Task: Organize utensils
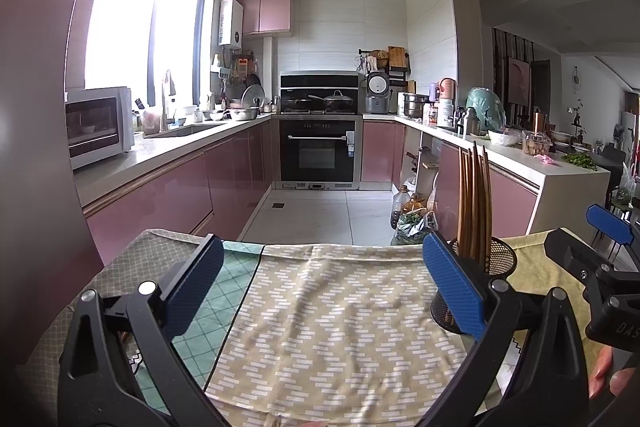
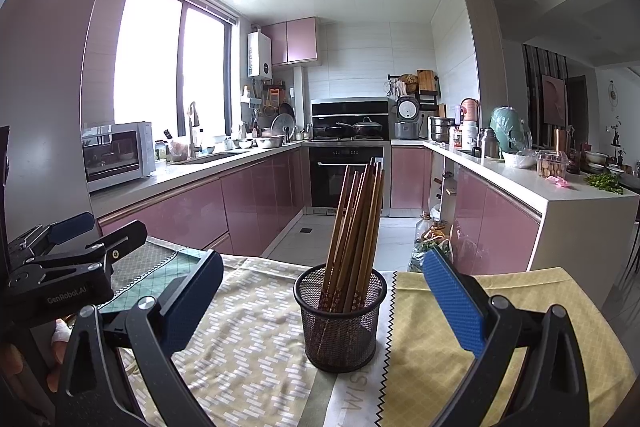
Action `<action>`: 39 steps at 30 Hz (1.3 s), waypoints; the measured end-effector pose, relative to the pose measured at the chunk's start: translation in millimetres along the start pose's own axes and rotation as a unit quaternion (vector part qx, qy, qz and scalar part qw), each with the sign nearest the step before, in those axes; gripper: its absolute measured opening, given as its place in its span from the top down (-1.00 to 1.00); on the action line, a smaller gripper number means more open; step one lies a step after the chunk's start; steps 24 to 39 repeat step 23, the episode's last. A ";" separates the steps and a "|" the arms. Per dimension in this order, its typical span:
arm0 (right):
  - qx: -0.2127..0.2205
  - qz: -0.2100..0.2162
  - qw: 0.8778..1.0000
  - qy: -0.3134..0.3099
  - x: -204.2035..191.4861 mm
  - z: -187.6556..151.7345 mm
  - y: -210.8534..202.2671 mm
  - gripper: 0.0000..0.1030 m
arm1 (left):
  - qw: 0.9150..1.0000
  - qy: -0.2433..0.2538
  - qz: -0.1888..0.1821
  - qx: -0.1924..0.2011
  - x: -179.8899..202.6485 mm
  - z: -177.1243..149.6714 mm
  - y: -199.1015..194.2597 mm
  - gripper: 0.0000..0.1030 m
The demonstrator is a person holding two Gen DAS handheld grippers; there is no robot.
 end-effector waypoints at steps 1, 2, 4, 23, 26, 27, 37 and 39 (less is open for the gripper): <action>0.000 0.000 1.000 -0.001 -0.2 -0.1 0.3 -0.88 | 1.000 -0.001 0.001 -0.001 -0.1 0.2 0.0 -0.90; 0.000 0.000 1.000 -0.001 -0.2 -0.1 0.5 -0.88 | 1.000 -0.001 0.000 -0.002 -0.3 0.2 0.4 -0.90; 0.000 0.000 1.000 0.000 -0.8 -0.7 0.4 -0.88 | 1.000 0.000 0.002 -0.007 0.1 -0.2 1.1 -0.90; -0.047 -0.021 0.999 -0.007 17.9 -11.9 11.5 -0.88 | 0.994 -0.023 -0.022 -0.107 -9.5 -19.3 37.7 -0.90; -0.047 -0.021 0.999 -0.007 17.9 -11.9 11.5 -0.88 | 0.994 -0.023 -0.022 -0.107 -9.5 -19.3 37.7 -0.90; -0.047 -0.021 0.999 -0.007 17.9 -11.9 11.5 -0.88 | 0.994 -0.023 -0.022 -0.107 -9.5 -19.3 37.7 -0.90; -0.047 -0.021 0.999 -0.007 17.9 -11.9 11.5 -0.88 | 0.994 -0.023 -0.022 -0.107 -9.5 -19.3 37.7 -0.90; -0.047 -0.021 0.999 -0.007 17.9 -11.9 11.5 -0.88 | 0.994 -0.023 -0.022 -0.107 -9.5 -19.3 37.7 -0.90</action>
Point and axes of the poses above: each gripper's, at about its wrist camera, not at the fingertips, and y roughly the way its jaws point, x to its right, z to its top, the point moved 1 cm from there along y, roughly the way its jaws point, and after that the axes turned 5 degrees about -z, right-handed, at the moved point
